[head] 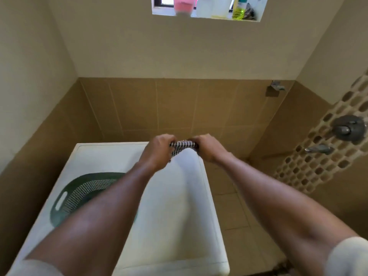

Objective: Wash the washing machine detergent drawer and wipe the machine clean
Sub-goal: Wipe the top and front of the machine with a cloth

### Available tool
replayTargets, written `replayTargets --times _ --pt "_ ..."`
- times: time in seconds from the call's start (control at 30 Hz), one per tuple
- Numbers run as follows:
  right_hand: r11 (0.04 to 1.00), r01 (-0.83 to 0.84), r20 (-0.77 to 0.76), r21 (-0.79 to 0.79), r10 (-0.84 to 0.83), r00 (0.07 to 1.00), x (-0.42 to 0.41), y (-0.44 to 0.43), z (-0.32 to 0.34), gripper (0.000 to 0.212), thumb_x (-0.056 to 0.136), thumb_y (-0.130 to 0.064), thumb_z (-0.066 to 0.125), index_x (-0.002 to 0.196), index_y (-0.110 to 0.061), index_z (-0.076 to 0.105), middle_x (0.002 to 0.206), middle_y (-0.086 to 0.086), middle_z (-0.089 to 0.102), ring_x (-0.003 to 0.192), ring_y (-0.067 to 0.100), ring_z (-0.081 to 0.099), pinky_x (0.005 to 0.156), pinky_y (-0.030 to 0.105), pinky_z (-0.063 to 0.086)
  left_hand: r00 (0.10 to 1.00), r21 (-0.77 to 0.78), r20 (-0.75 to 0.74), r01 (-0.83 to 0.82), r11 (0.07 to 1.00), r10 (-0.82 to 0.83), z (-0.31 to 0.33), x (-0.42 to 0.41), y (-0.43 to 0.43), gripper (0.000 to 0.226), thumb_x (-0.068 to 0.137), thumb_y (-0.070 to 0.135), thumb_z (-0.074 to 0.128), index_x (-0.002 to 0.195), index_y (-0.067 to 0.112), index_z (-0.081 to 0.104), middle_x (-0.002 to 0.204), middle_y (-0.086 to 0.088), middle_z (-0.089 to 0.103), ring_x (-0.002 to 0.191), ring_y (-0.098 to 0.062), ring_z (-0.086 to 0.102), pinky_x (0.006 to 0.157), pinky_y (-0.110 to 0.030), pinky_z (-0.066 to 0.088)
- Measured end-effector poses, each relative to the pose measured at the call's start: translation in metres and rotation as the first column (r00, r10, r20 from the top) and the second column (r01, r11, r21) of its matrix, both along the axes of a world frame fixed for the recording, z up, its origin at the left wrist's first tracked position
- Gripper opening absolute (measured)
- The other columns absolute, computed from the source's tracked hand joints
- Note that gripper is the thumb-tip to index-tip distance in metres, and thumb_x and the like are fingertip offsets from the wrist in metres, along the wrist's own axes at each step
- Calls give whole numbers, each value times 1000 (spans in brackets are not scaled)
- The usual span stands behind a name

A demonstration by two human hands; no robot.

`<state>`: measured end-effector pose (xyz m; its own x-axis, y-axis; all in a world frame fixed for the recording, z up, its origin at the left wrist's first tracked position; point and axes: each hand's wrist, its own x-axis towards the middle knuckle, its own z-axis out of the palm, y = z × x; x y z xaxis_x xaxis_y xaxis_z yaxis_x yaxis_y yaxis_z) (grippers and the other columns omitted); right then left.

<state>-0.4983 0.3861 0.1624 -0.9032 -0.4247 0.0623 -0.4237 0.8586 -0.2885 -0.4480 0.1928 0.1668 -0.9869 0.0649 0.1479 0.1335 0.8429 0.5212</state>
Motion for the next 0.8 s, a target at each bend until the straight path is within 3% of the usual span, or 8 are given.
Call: replayTargets --times 0.13,0.2,0.3,0.47,0.57,0.63,0.73,0.8 --pt "931 -296 381 214 199 903 23 29 -69 44 83 -43 60 125 -31 57 116 0 66 103 23 64 82 37 56 936 -232 352 101 967 -13 -70 34 17 53 86 2 52 132 27 60 134 -6 63 119 -28 61 98 -38 52" --pt "911 -348 427 223 230 875 27 37 -90 51 78 -45 59 126 -26 58 119 2 65 107 23 63 87 41 57 891 -241 454 137 961 -13 -93 51 25 56 83 1 51 133 24 59 138 -6 60 123 -26 58 103 -38 48" --pt "954 -281 325 99 236 916 13 32 -99 35 86 -29 55 119 -19 61 117 2 63 111 23 60 89 41 56 909 -204 415 57 977 34 -101 58 40 38 82 4 48 112 22 64 121 -2 66 107 -22 61 92 -38 53" --pt "927 -368 243 67 343 907 2 3 -122 57 98 -42 47 149 -19 37 151 5 39 141 25 31 114 42 31 953 -185 284 -54 981 106 -102 66 57 31 88 13 48 116 15 61 122 -2 61 115 -22 54 101 -37 46" --pt "942 -301 332 147 240 912 35 -10 -160 76 94 -69 17 158 -29 9 166 4 6 152 30 -1 121 48 -1 946 -155 287 -111 982 152 -112 85 57 33 90 15 47 121 12 59 126 -3 58 121 -22 51 106 -37 42" --pt "969 -202 305 144 150 941 65 -19 -177 86 84 -74 -9 158 -31 -3 166 3 -9 151 31 -13 119 51 -14 936 -122 292 -168 978 197 -116 99 55 36 87 18 42 118 12 60 125 -4 58 118 -22 51 106 -38 41" --pt "943 -321 251 87 292 923 125 -19 -183 74 94 -64 8 157 -30 -10 165 5 -14 151 31 -18 119 53 -13 913 -110 323 -225 968 249 -117 115 55 46 79 22 36 115 10 61 124 -6 60 119 -24 51 107 -37 39" --pt "914 -405 244 -6 394 886 156 -1 -182 72 97 -64 17 157 -33 -8 165 0 -15 149 26 -24 119 49 -14 901 -131 351 -225 966 257 -118 119 58 37 81 22 36 108 12 59 117 -5 60 115 -24 51 103 -37 40"
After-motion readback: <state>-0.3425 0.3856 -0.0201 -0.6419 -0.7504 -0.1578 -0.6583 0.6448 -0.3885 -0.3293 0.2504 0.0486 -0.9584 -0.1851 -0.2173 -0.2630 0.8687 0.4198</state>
